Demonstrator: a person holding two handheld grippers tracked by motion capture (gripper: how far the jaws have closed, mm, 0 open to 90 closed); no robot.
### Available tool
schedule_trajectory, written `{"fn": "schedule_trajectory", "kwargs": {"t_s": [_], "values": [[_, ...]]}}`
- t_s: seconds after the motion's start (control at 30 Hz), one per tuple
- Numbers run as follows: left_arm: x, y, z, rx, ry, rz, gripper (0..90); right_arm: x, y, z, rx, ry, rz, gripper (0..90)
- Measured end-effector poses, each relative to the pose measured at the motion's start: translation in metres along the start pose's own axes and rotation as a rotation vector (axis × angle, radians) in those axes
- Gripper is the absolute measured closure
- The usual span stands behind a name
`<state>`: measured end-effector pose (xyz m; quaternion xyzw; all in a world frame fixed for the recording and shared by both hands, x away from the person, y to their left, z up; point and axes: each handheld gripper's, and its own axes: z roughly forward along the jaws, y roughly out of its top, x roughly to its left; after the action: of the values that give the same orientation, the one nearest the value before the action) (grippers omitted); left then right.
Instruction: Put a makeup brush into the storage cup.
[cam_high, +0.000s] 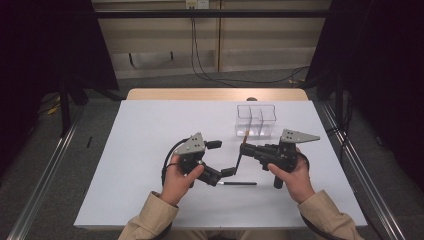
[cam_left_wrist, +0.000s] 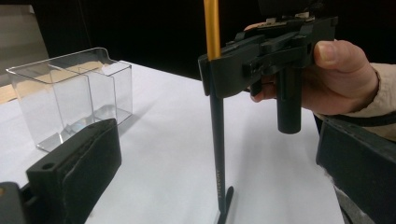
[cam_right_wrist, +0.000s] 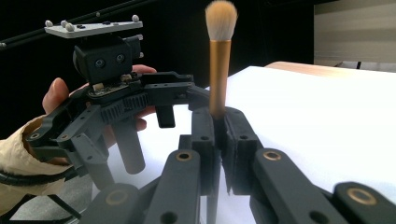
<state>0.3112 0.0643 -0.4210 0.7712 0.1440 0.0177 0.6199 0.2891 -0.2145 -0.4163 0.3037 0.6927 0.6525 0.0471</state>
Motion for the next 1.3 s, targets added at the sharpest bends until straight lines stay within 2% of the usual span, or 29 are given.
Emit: {"fn": "schedule_trajectory", "kwargs": {"t_s": [0.43,0.63,0.8,1.3], "values": [[0.002,0.001,-0.015,0.018,0.012,0.027,0.0,0.001,0.002,-0.002,-0.007,-0.001,-0.011,84.3],[0.002,0.000,-0.024,0.020,0.019,0.027,0.1,0.001,0.003,-0.003,-0.006,-0.003,-0.018,84.3],[0.004,-0.002,-0.033,0.026,0.043,0.028,0.1,0.001,0.004,-0.004,-0.005,-0.003,-0.021,84.3],[0.007,-0.004,-0.051,0.035,0.078,0.029,0.0,0.001,0.005,-0.006,-0.012,-0.007,-0.026,84.3]]}}
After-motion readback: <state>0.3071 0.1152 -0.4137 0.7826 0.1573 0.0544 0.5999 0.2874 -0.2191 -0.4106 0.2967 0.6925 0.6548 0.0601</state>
